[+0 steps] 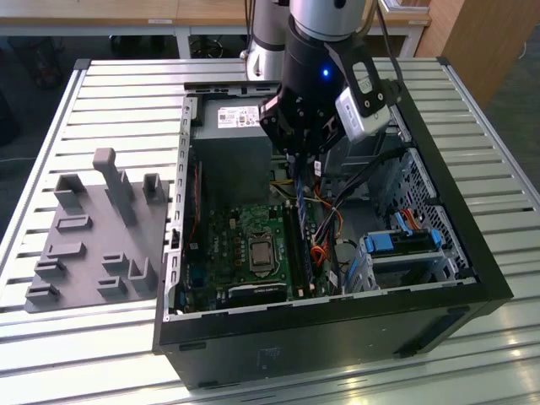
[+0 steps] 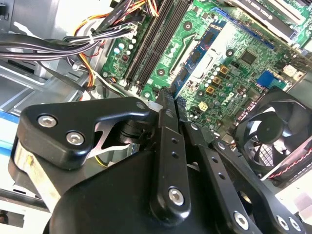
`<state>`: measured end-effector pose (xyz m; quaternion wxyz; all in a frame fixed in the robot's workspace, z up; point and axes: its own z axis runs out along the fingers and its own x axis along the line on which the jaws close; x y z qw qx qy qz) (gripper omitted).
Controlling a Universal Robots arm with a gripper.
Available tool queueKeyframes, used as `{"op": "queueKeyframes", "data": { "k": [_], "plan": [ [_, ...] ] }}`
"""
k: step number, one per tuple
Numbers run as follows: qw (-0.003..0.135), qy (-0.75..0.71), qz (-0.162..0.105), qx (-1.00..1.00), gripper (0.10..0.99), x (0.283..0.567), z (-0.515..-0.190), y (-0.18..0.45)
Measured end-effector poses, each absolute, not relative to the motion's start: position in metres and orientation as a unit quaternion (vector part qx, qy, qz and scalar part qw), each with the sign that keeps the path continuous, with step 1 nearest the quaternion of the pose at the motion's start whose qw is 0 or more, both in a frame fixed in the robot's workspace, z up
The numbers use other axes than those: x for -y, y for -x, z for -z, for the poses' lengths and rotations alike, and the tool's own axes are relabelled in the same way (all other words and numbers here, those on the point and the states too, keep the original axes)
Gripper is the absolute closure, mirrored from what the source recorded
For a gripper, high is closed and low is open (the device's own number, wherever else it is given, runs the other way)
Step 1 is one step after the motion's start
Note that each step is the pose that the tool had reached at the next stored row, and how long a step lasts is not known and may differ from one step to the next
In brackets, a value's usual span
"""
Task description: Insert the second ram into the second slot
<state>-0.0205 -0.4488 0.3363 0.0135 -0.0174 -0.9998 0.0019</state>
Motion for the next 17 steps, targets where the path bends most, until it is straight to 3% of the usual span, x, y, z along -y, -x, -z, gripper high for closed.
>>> {"op": "queueKeyframes", "data": {
  "k": [17],
  "plan": [
    [0.013,0.001,-0.002,1.000,0.949,0.449,-0.324,0.021]
  ]
}}
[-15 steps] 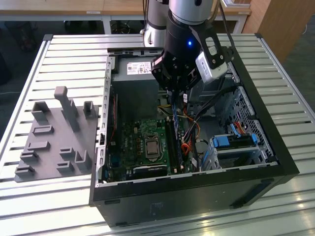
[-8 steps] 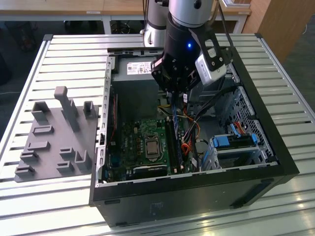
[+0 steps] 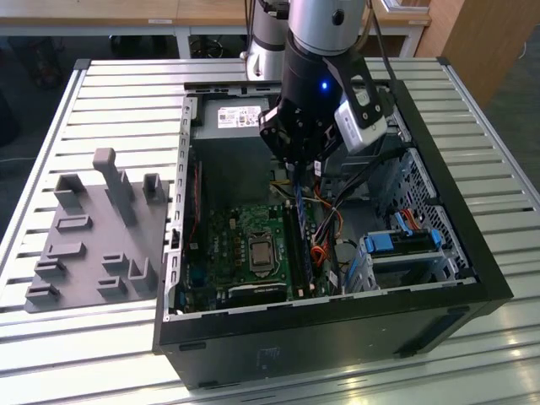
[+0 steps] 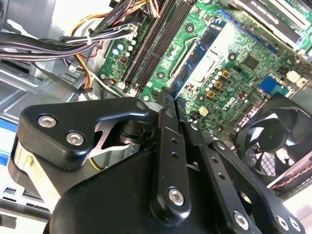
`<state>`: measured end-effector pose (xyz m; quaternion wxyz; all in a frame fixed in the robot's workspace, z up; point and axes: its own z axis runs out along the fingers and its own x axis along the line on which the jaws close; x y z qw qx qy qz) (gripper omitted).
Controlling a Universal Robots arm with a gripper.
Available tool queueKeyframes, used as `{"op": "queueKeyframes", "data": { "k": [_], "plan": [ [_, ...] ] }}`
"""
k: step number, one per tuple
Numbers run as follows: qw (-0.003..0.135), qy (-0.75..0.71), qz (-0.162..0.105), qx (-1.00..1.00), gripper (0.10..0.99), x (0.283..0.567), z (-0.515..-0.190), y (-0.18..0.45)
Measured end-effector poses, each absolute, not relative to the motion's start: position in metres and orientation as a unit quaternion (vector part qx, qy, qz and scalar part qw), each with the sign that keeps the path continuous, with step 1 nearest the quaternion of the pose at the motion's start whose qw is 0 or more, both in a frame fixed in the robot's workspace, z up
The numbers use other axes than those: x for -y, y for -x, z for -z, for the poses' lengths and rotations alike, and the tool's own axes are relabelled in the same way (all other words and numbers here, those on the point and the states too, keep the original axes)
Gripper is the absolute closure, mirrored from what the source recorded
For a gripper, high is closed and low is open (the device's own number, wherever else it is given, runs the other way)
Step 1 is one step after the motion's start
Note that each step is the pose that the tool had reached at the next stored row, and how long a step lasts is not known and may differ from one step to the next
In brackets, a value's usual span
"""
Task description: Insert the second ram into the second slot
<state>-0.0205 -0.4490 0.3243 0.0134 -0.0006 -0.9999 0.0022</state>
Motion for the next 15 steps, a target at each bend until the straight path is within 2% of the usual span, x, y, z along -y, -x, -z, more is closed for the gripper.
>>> {"op": "queueKeyframes", "data": {
  "k": [15],
  "plan": [
    [0.013,-0.001,-0.002,1.000,0.949,0.4490,-0.3175,0.0205]
  ]
}}
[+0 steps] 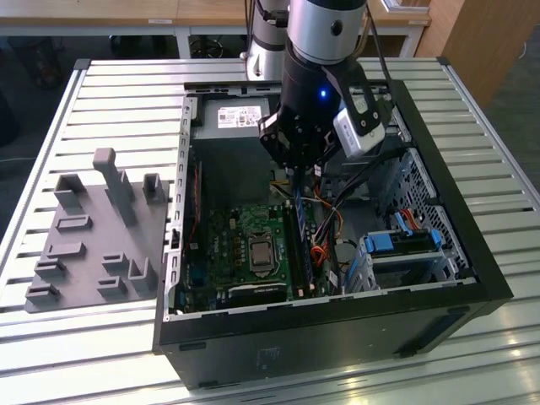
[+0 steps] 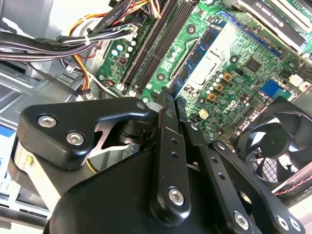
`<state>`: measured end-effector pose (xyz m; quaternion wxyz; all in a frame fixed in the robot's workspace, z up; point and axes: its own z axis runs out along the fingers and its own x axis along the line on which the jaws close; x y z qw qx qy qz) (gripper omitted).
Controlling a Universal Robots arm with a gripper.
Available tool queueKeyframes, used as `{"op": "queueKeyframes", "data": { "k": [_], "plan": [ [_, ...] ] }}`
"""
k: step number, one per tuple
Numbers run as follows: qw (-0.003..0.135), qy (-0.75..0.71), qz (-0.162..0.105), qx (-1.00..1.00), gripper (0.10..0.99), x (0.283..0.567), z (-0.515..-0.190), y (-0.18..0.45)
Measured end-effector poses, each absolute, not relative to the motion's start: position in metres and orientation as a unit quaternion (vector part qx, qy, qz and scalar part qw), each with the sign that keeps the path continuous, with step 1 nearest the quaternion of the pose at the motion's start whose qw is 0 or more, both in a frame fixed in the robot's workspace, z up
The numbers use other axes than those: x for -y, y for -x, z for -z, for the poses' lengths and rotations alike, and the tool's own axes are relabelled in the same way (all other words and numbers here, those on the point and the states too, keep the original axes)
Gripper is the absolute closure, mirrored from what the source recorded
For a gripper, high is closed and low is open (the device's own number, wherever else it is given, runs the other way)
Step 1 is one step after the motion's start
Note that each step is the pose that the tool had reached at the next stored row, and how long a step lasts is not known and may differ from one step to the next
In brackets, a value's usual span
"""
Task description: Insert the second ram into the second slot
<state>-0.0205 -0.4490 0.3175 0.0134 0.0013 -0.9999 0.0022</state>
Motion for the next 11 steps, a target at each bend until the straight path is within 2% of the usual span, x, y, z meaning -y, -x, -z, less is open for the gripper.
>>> {"op": "queueKeyframes", "data": {
  "k": [11],
  "plan": [
    [0.013,-0.001,-0.002,1.000,0.949,0.4490,-0.3114,0.0205]
  ]
}}
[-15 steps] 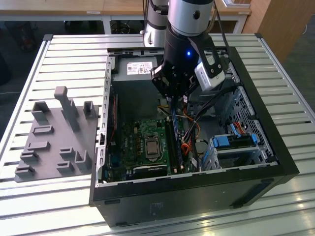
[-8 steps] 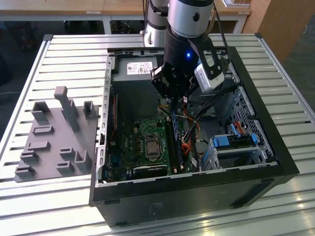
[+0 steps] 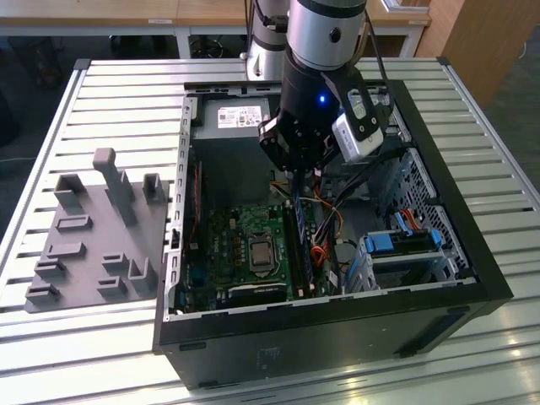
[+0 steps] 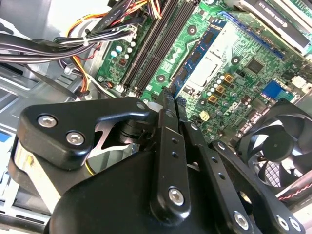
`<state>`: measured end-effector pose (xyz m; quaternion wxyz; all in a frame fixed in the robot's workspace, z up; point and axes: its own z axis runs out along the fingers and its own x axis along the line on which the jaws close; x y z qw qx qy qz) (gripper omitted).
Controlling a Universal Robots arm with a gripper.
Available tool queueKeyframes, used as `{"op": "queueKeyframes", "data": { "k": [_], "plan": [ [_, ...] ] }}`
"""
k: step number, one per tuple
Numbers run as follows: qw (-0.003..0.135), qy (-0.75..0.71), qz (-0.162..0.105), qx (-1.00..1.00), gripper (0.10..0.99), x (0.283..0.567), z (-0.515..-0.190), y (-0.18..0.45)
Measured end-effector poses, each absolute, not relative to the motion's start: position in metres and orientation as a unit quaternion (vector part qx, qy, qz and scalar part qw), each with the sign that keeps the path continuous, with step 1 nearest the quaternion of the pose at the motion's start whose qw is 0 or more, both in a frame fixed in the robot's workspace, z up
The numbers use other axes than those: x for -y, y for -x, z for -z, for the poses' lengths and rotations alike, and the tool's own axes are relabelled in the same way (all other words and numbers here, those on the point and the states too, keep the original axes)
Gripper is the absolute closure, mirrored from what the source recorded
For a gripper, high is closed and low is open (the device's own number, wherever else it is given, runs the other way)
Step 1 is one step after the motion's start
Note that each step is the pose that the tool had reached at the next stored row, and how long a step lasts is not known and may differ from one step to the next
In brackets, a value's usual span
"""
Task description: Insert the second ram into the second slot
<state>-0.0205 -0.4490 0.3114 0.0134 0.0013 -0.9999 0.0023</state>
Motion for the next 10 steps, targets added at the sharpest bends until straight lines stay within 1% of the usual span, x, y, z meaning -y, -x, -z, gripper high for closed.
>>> {"op": "queueKeyframes", "data": {
  "k": [10],
  "plan": [
    [0.013,-0.001,-0.002,1.000,0.949,0.4490,-0.3055,0.0205]
  ]
}}
